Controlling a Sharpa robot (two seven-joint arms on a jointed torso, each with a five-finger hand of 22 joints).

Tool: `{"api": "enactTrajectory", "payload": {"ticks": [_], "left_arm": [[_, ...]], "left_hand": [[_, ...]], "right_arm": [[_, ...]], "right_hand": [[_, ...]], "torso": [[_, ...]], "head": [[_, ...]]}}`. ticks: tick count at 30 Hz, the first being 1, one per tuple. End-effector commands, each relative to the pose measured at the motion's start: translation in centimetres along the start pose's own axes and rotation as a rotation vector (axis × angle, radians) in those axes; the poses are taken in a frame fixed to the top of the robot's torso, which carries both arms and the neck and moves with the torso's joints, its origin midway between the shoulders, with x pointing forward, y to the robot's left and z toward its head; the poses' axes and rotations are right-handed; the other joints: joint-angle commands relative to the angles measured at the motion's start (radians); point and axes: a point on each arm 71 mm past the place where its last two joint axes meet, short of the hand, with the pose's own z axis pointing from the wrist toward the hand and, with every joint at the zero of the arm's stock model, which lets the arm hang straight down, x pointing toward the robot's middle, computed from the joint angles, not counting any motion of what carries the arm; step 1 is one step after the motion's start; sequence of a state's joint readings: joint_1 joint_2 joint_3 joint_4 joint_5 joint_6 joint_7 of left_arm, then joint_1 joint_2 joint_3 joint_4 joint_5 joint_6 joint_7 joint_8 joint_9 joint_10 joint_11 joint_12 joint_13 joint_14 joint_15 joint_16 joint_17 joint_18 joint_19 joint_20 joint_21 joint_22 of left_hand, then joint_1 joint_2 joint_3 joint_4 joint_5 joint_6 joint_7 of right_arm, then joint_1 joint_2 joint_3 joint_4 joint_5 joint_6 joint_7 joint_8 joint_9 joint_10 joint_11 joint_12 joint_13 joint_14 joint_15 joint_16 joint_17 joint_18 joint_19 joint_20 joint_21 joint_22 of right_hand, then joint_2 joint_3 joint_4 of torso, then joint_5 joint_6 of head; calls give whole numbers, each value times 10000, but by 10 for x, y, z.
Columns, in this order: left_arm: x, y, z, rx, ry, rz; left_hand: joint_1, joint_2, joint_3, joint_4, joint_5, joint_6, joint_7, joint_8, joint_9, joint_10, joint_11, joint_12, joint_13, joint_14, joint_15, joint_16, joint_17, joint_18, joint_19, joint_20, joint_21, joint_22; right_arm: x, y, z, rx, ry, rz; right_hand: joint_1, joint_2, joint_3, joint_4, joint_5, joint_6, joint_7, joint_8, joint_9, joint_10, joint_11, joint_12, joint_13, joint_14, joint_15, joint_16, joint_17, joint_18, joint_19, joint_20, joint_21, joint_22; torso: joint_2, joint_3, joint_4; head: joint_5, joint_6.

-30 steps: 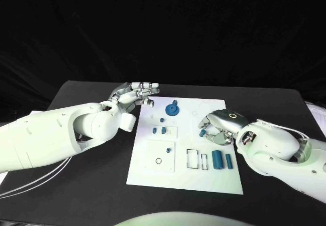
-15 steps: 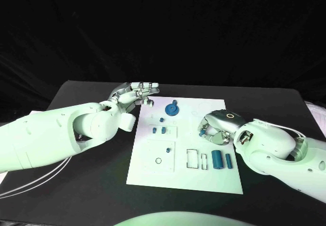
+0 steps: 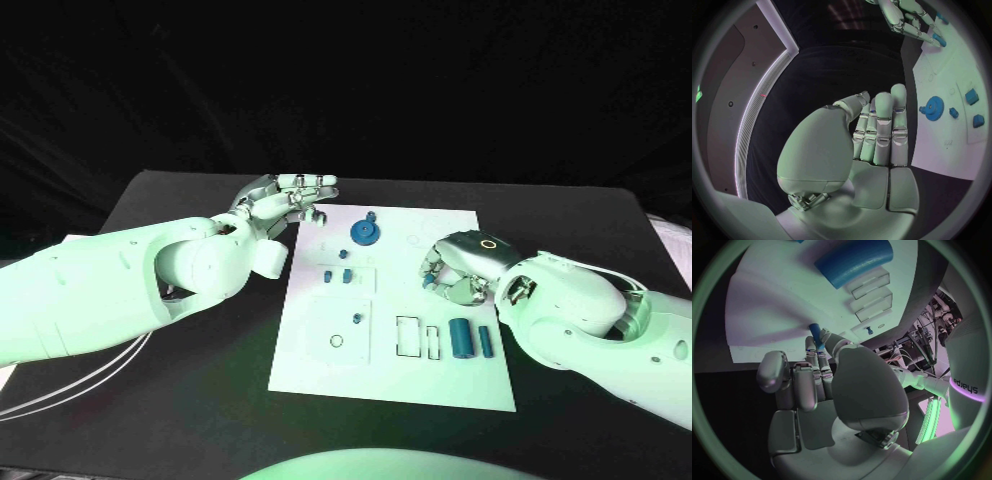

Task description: Assemble the parts on the task board

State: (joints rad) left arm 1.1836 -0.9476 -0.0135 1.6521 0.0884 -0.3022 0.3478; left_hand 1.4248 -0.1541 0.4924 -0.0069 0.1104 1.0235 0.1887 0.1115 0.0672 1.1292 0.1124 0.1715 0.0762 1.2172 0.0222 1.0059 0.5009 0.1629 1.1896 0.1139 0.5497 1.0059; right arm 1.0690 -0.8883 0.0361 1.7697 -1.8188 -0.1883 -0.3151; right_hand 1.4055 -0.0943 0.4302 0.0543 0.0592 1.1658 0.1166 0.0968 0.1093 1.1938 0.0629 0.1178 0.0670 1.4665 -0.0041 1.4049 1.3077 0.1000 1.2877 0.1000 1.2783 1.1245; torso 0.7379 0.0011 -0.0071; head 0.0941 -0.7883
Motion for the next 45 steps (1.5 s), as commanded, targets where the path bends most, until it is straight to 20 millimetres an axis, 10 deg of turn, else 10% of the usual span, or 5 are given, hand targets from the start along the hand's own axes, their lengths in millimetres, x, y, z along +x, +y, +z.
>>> {"api": "enactTrajectory", "payload": {"ticks": [1,19,30,45], "left_arm": [[3,0,0,54,230,-60],[4,1,1,17,307,-88],[7,1,3,8,376,-112],[9,2,3,9,420,-126]], "left_hand": [[-12,100,16,-50,-11,-69,18,-33,-6,-50,1,66,-11,-74,-19,32,-10,189,-52,25,-53,-9],[-16,116,5,-66,-11,-69,21,-29,-3,-64,4,91,-12,-84,-16,37,-23,190,-56,28,-59,-12],[-16,116,5,-66,-11,-69,21,-29,-3,-64,4,91,-12,-84,-16,37,-23,190,-56,28,-59,-12],[-16,116,5,-66,-11,-69,21,-29,-3,-64,4,91,-12,-84,-16,37,-23,190,-56,28,-59,-12]], "right_arm": [[-5,2,-1,4,-579,105],[-25,58,-10,-1455,-1032,1680],[-1,109,0,-2627,-119,2771],[34,121,14,-2650,896,3072]], "right_hand": [[113,211,86,-26,-48,101,6,49,70,119,6,33,11,562,-82,56,30,-15,73,-29,86,55],[228,205,147,-118,-40,142,39,53,104,199,-2,-13,10,565,-99,59,24,-21,93,-55,106,78],[286,223,194,-171,-6,113,82,24,111,188,22,-68,2,556,-87,26,-34,-2,38,-59,51,-11],[299,230,215,-196,19,87,107,1,114,176,41,-105,-2,553,-75,19,-49,4,16,-55,29,-47]], "torso": [[-6,7,5],[-12,-8,15],[-3,-24,9],[6,5,-2]], "head": [[-2,1],[36,14],[190,-31],[299,-105]]}}
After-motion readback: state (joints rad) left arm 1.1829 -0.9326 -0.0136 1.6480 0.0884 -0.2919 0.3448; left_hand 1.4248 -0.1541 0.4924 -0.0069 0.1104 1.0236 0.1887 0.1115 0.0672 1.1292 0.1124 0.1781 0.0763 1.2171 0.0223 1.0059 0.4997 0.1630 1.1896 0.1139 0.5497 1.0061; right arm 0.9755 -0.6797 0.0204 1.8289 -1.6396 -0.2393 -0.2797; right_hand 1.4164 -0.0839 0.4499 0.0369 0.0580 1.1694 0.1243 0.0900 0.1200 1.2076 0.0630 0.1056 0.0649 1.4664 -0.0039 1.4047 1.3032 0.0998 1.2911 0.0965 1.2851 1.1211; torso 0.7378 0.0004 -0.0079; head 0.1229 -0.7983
